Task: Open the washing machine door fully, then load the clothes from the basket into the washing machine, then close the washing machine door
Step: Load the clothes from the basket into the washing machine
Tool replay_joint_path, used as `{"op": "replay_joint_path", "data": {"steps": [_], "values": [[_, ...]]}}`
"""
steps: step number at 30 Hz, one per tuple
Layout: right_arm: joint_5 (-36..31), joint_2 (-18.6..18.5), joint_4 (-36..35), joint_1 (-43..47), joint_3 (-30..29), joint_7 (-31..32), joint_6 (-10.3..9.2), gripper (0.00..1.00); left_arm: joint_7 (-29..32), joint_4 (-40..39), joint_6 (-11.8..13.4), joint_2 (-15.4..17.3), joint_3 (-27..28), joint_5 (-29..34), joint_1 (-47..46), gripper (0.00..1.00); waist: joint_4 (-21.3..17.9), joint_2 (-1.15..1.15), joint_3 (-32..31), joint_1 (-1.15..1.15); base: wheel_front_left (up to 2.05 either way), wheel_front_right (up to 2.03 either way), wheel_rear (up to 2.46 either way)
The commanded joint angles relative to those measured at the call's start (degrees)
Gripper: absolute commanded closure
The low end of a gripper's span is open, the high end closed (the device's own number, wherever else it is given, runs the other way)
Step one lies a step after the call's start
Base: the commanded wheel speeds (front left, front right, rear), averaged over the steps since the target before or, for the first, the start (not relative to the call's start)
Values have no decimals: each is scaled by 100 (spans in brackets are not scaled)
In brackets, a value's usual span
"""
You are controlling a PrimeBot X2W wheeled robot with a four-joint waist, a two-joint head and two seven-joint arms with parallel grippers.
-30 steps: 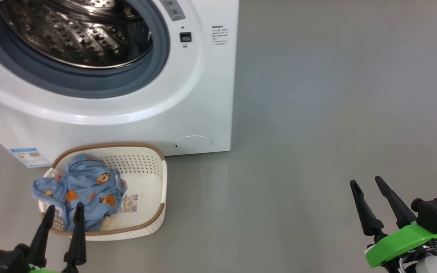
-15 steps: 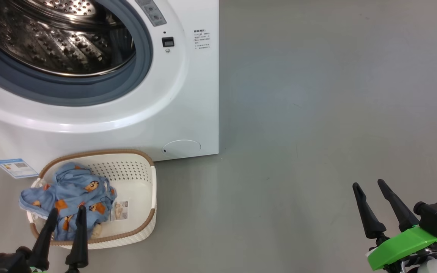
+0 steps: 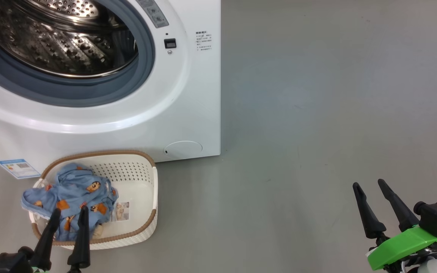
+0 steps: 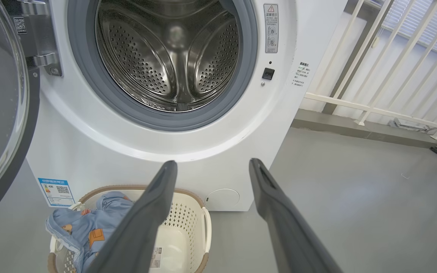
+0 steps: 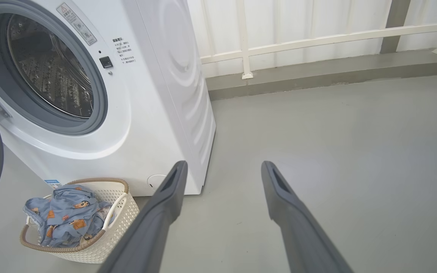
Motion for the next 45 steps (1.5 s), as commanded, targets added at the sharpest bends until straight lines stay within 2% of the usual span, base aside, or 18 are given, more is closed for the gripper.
{"op": "replay_joint_path", "data": {"steps": [1, 30, 45], "values": [[-58, -74, -149, 40, 124, -69, 9, 0, -31, -104, -17, 171, 184, -43, -56, 0, -2, 0, -10, 0, 2, -7, 5], [-66, -58, -180, -17, 168, -69, 9, 0, -31, -163, -18, 204, 174, -191, -122, 0, 4, 0, 101, 0, 66, -103, 37], [-78, 4, -205, -96, 190, -69, 9, 0, -31, 75, -18, 121, 166, -103, -236, 0, 44, 0, 271, 0, 15, -15, 0]]}}
